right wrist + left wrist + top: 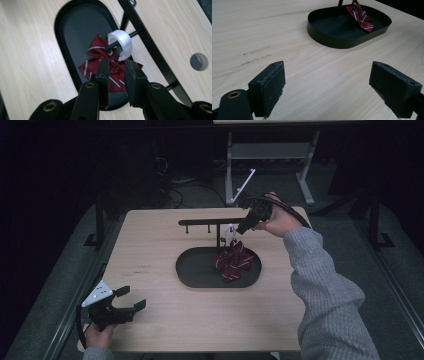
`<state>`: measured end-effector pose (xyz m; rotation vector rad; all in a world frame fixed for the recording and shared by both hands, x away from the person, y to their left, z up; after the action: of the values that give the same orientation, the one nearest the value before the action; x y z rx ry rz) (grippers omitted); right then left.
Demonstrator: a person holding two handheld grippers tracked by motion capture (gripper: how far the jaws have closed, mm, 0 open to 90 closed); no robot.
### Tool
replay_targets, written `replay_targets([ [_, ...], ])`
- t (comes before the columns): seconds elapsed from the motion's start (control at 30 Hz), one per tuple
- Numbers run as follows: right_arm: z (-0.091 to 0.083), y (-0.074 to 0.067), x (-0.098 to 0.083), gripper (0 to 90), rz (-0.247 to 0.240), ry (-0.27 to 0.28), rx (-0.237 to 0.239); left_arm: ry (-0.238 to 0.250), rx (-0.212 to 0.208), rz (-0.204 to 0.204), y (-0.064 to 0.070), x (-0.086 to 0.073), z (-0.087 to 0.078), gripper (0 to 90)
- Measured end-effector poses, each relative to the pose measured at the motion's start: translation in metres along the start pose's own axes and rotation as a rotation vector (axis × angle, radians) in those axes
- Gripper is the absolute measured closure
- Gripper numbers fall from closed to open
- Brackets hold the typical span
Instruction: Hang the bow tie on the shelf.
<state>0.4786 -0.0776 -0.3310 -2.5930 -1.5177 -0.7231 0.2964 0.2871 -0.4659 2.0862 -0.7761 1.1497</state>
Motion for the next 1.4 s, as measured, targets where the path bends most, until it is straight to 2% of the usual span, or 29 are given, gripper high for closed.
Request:
replay_targets([
  [0.2,0.0,-0.005,-0.005,68.7,0.003,0.013,0.017,0.001,0.002,0.001,0.0,0.0,0.0,13.1],
  [0.57,-0.006,-0.011,-0.019,61.2,0.018,0.03,0.019,0.0,0.0,0.002,0.001,0.0,0.001,13.1],
  [0.83,-0.005,-0.011,-0.026,59.2,0.019,0.04,0.016,0.0,0.002,0.002,0.001,0.0,0.001,13.1],
  [1.4,-0.004,-0.019,-0.05,52.9,0.06,0.054,0.037,-0.005,0.005,0.005,0.001,0.0,0.0,13.1],
])
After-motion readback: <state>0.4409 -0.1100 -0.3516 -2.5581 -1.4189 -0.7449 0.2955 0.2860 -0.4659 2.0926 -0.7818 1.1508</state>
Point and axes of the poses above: each handheld gripper's, and its own axes: z roughly forward along the jaws, x roughly out of its top, y roughly to its right, the point moved 7 cm from there along z, roughly forward along the jaws, and after that the axes turned 13 degrees about -x, right-handed, at the moved point
